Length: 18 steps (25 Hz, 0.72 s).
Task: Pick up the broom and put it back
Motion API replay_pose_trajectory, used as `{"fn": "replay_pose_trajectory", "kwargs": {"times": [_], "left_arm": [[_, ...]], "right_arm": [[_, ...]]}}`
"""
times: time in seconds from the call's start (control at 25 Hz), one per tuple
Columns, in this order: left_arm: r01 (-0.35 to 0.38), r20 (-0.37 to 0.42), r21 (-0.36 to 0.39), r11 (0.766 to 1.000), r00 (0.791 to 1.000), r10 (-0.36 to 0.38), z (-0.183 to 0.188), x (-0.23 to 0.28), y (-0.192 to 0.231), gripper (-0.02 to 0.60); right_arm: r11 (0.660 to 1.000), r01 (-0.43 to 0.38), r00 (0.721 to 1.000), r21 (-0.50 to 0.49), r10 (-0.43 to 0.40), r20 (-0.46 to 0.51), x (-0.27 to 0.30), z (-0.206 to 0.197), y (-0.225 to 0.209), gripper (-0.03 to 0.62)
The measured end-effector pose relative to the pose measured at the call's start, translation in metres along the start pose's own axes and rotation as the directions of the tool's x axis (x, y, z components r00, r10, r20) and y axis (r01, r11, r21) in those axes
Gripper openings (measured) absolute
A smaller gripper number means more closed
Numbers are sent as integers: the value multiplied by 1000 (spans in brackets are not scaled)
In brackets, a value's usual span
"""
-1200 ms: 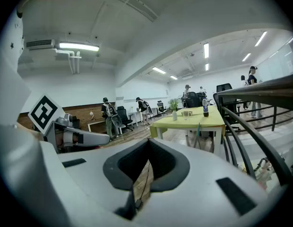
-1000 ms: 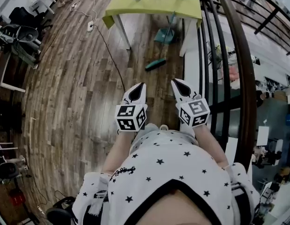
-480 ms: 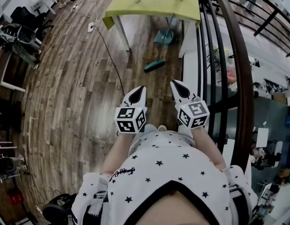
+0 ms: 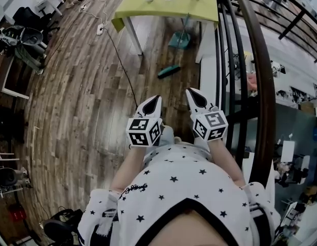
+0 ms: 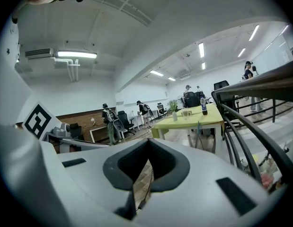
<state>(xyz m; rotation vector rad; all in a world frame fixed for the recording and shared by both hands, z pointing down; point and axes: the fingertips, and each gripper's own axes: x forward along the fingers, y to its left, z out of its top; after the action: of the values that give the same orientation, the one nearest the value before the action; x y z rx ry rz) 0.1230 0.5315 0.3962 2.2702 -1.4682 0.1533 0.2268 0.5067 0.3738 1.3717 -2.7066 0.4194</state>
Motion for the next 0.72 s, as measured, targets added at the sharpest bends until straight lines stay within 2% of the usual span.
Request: {"fn": "replay_pose_trajectory", "kwargs": {"times": [0.4,0.72], "left_arm": [[-10,-3,-9,1000,1000,10,11,32,17,12],[-17,4,-17,1000,1000,17,43,84,47,12]], "right_arm": [[1000,10,1000,7,-10,-4,30,5,-23,-6],[1000,11,1000,-5,-11,-13,82,25,-54,-6]]}}
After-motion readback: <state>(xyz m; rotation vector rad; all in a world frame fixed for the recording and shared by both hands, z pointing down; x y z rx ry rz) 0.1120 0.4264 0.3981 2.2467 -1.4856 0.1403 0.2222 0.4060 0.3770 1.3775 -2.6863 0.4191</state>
